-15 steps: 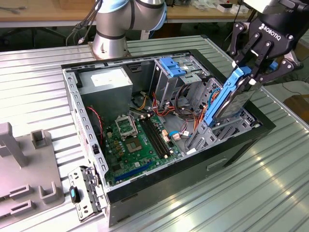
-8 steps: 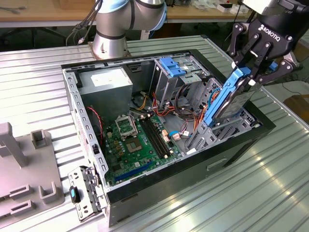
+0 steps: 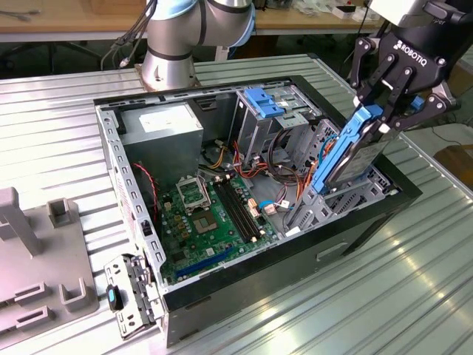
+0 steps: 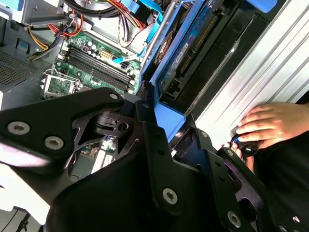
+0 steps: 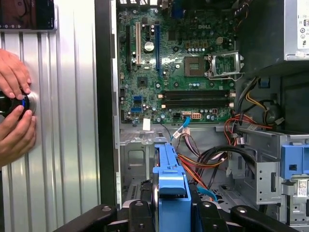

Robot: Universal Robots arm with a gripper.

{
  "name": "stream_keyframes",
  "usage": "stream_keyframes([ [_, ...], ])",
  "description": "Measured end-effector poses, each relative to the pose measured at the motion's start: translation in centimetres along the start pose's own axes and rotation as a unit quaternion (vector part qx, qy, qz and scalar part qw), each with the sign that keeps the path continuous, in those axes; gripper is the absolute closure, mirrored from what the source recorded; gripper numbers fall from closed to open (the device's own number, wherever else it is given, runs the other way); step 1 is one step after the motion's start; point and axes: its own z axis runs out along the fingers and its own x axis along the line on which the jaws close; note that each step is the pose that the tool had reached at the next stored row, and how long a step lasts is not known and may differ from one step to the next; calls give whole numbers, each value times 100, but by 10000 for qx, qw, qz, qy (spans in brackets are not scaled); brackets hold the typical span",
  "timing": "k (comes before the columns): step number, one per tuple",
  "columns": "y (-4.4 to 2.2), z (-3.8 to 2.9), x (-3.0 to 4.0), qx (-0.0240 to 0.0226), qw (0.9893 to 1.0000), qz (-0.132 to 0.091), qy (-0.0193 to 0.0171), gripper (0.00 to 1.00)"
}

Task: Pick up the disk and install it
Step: 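Insert the disk into the insertion slot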

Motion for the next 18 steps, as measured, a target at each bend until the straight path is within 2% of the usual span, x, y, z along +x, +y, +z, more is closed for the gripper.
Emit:
stream_keyframes([
  [9, -2, 31, 13, 1, 10000, 0, -12, 63],
  [12, -3, 9, 13, 0, 10000, 0, -7, 63],
  [18, -4, 20, 13, 0, 10000, 0, -5, 63],
])
